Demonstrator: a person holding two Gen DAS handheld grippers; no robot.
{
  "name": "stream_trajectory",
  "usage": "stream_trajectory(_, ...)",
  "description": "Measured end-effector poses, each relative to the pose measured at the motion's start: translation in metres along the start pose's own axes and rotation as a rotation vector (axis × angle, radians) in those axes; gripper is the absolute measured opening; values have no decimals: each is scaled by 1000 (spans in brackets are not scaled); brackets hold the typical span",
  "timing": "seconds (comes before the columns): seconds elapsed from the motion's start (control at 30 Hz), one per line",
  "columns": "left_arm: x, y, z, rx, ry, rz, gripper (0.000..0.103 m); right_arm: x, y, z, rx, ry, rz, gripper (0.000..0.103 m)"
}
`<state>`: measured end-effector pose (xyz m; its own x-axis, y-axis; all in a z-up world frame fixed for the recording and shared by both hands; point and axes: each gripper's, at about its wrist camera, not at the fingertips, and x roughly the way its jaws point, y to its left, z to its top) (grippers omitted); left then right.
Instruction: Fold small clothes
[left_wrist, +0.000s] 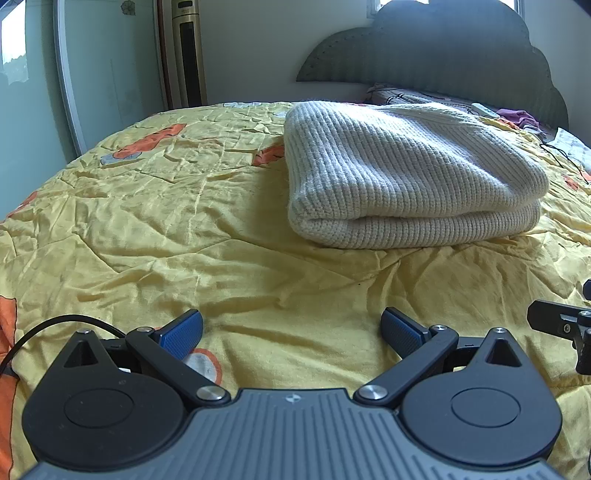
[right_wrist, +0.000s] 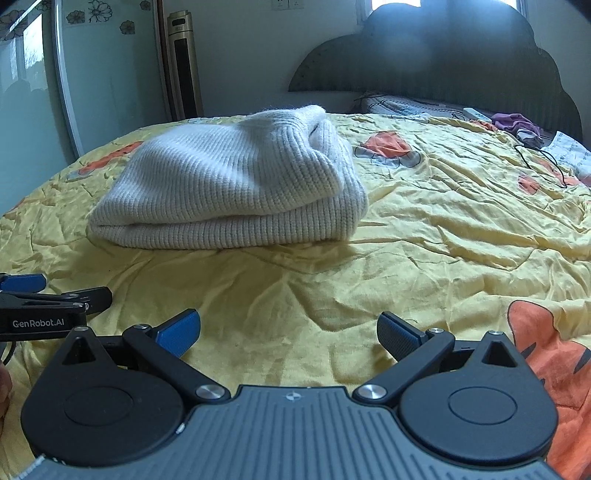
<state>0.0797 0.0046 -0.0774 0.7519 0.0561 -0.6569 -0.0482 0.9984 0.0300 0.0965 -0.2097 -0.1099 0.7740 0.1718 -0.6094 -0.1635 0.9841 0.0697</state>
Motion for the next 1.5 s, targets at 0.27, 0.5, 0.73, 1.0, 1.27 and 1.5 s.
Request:
stream_trajectory(0.27, 0, 0, 0, -1, 0, 0, 103, 0, 2, -1, -19, -4, -4, 103)
stream_trajectory(0.5, 0, 0, 0, -1, 0, -2, 103, -1, 3, -1, -25, -9, 0, 103)
stream_trajectory(0.73, 0, 0, 0, -2, 0, -2, 103, -1, 3, -2, -24, -11, -1, 103)
stream_trajectory(1.0, 0, 0, 0, -2, 0, -2, 103, -3, 6, -2, -31, -21, 1, 103)
stream_trajectory(1.27, -3, 4, 0, -20, -7, -15, 103, -5, 6, 0, -40, -30, 1, 103)
stream_trajectory(1.5, -10, 4, 1, -11, -23, -4, 103, -14, 13, 5, -83, -62, -7, 103)
